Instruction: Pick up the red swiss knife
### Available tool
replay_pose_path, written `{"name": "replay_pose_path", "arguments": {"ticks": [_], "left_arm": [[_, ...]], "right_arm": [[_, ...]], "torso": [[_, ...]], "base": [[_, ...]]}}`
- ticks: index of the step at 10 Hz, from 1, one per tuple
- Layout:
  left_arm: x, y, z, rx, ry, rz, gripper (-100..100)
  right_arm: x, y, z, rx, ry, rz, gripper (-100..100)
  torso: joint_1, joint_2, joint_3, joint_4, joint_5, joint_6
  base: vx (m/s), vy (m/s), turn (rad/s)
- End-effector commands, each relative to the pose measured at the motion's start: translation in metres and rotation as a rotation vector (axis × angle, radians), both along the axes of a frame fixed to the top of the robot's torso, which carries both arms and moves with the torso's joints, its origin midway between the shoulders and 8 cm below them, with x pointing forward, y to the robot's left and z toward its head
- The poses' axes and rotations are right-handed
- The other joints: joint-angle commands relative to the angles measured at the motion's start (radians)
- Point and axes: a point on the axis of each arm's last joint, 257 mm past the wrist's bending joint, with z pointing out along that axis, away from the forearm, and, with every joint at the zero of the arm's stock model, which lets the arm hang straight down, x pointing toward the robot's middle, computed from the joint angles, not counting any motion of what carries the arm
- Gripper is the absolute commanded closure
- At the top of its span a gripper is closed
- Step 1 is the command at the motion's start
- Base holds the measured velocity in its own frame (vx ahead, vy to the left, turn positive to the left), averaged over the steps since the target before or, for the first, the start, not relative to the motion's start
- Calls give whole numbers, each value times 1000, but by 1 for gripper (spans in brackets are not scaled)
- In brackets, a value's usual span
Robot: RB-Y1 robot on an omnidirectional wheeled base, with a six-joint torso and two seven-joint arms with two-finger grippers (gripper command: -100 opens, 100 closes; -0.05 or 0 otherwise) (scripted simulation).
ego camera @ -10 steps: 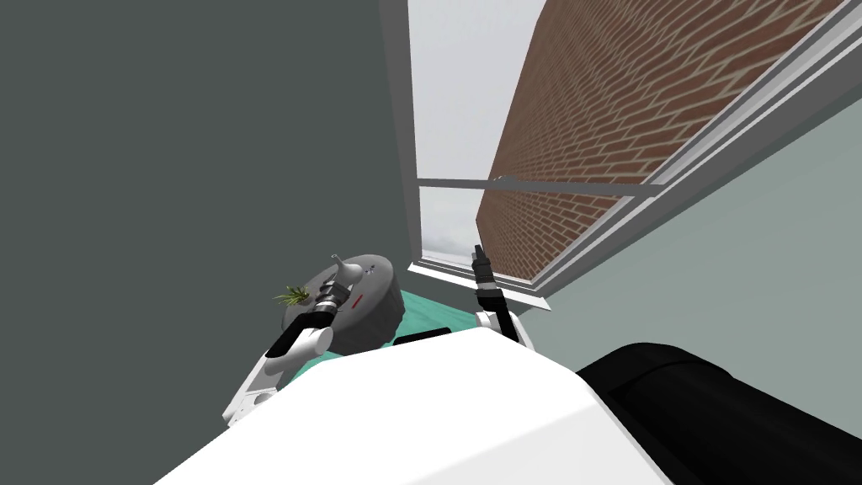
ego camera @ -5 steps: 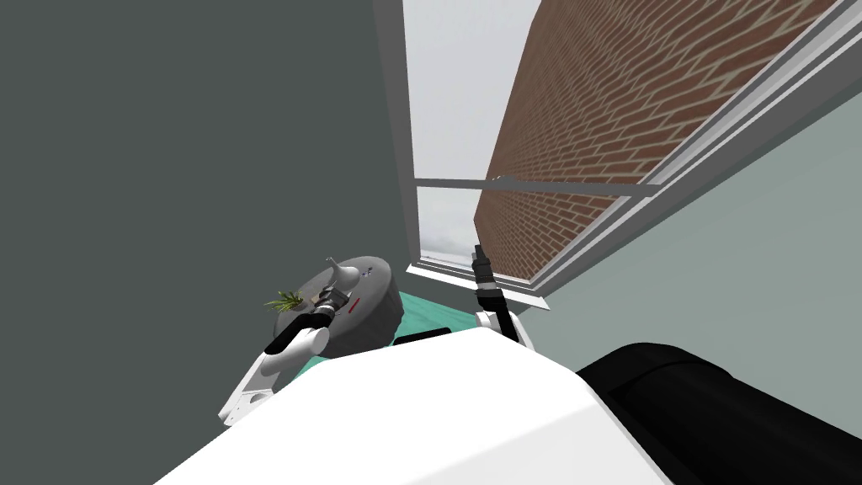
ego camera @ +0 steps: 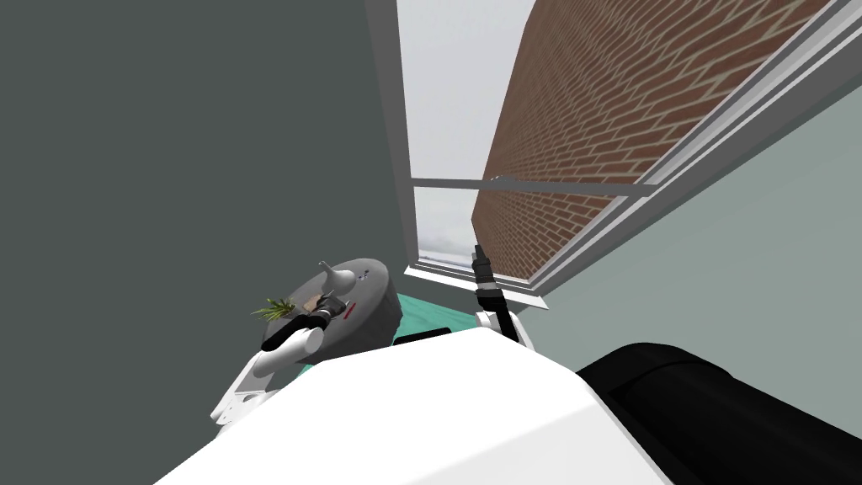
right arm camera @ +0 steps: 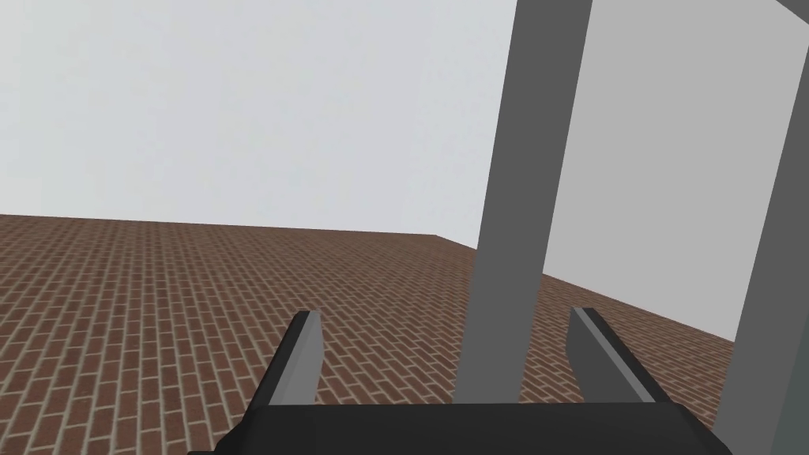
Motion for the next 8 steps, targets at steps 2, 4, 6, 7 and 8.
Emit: {"name": "replay_pose_path", "arguments": {"ticks": [2,4,6,7,8], "left_arm": [[-11,13,-28,-56,91,36,-100],[-21,22,-46,-103,156,69,-100],[-31,31,-62,-149,212,103,-100],[-33,30,-64,-152,223,103,-100],[-40,39,-75,-194,260,138,-100]], "right_arm": [[0,0,0,0,0,0,0],[0,0,0,0,0,0,0],[0,0,0,0,0,0,0],[0,0,0,0,0,0,0],[0,0,0,0,0,0,0]], "torso": [[0,-1,0,0,0,0],[0,0,0,0,0,0],[0,0,0,0,0,0],[0,0,0,0,0,0],[0,1,1,0,0,0]], "base": [[38,-3,-52],[35,1,-55],[34,-3,-53],[15,-2,9],[29,0,-62]]}}
